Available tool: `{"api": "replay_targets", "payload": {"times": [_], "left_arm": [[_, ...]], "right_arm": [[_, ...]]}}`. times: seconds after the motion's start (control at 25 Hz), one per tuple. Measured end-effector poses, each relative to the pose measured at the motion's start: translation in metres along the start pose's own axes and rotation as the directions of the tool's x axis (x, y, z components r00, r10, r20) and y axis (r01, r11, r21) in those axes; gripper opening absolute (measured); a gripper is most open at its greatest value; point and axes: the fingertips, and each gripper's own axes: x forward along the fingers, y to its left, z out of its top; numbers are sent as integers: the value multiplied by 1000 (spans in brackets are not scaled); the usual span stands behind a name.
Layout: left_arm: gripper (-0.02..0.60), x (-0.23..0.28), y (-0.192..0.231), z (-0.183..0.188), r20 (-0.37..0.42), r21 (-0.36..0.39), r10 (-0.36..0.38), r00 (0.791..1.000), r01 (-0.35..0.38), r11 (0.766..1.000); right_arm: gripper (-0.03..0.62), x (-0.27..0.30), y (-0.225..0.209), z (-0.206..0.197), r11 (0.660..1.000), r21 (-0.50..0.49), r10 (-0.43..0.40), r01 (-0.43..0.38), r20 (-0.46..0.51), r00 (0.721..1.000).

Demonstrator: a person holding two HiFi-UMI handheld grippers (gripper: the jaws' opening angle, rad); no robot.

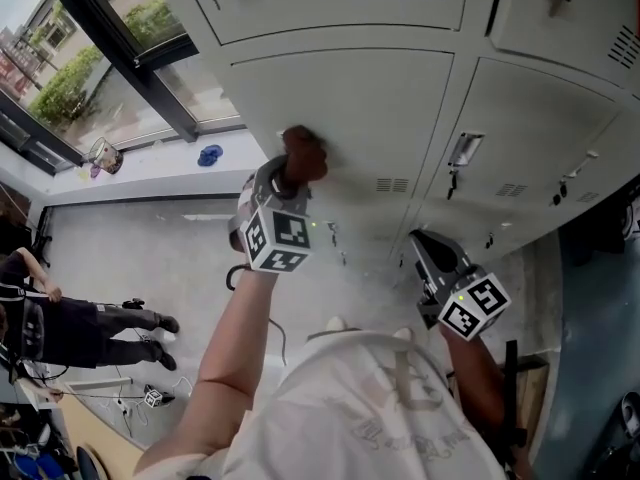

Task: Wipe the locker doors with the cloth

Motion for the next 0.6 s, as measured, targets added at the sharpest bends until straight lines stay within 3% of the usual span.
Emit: {"api": "replay_targets", "payload": {"times": [0.12, 0.24, 0.48, 0.6], "left_arm": [[86, -1, -2, -15, -5, -24, -13, 1000, 13, 1000], [86, 5, -6, -44, -36, -104, -43, 998, 39, 994], [86, 20, -30, -84, -72, -238, -135, 988, 114, 964], [86, 19, -26, -85, -50, -322, -108, 993, 86, 943]], "right_arm": [[9, 0, 0, -1, 1000, 1, -4, 4, 0, 1000], [9, -2, -2, 0, 1000, 4, -15, 15, 2, 1000], [9, -4, -4, -2, 1000, 11, -27, 27, 0, 1000], [9, -4, -4, -1, 999, 11, -30, 30, 1, 1000]]}}
